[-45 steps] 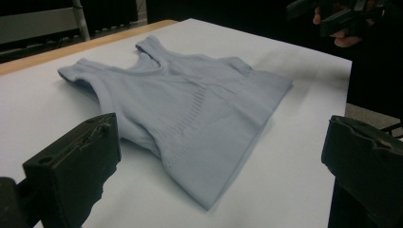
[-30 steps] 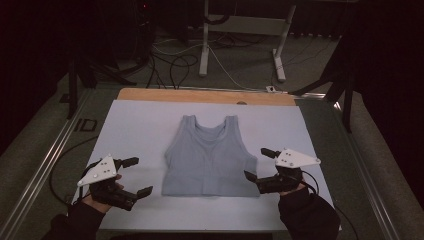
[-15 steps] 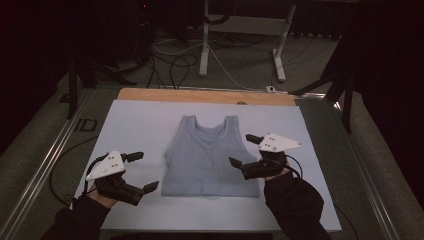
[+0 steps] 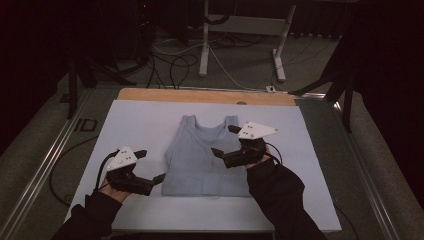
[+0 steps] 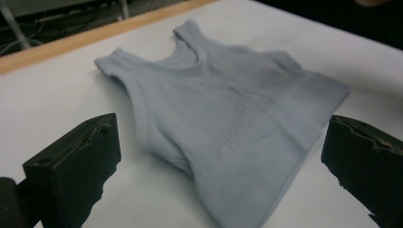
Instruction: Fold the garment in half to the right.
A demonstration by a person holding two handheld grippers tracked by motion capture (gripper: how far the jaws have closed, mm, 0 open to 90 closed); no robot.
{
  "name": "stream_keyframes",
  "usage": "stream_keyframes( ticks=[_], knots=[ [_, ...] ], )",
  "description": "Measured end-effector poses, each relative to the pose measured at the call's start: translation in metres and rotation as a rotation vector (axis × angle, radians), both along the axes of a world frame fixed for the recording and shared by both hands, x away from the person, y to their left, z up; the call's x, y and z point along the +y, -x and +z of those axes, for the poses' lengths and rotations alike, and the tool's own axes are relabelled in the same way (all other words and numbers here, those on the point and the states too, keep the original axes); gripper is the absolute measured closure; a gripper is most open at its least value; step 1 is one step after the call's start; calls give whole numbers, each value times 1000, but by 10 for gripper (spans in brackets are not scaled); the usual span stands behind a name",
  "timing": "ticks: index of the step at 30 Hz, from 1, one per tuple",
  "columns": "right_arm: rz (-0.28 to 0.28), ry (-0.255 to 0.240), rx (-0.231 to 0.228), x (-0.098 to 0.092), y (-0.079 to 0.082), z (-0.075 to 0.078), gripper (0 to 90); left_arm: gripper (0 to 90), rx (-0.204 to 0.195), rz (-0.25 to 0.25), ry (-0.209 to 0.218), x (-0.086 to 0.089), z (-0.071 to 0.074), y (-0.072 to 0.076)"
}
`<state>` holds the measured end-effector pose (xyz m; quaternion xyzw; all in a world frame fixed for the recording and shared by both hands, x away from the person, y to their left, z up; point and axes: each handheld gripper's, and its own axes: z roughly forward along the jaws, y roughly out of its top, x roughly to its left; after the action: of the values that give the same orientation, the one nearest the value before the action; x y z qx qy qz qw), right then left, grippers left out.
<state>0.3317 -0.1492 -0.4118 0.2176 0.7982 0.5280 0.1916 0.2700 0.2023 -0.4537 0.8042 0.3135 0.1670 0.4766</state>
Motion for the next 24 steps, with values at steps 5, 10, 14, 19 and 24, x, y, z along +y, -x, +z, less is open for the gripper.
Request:
stream_keyframes(
  ticks=[5,10,14,19,24],
  knots=[
    [18,-12,3,12,-7,-2,83,2,18,-6,-25,-5,-10,-4],
    [32,16,11,22,-10,-8,83,2,111,-28,-24,-6,-26,-13],
    [29,3,24,26,-13,-13,83,2,147,-26,-64,-12,-39,-15],
    [38,4,39,29,-14,-22,83,12,204,-30,-78,-15,-51,-18],
    [43,4,54,31,-13,-27,83,73,282,-68,-113,-20,-64,-22]
  ],
)
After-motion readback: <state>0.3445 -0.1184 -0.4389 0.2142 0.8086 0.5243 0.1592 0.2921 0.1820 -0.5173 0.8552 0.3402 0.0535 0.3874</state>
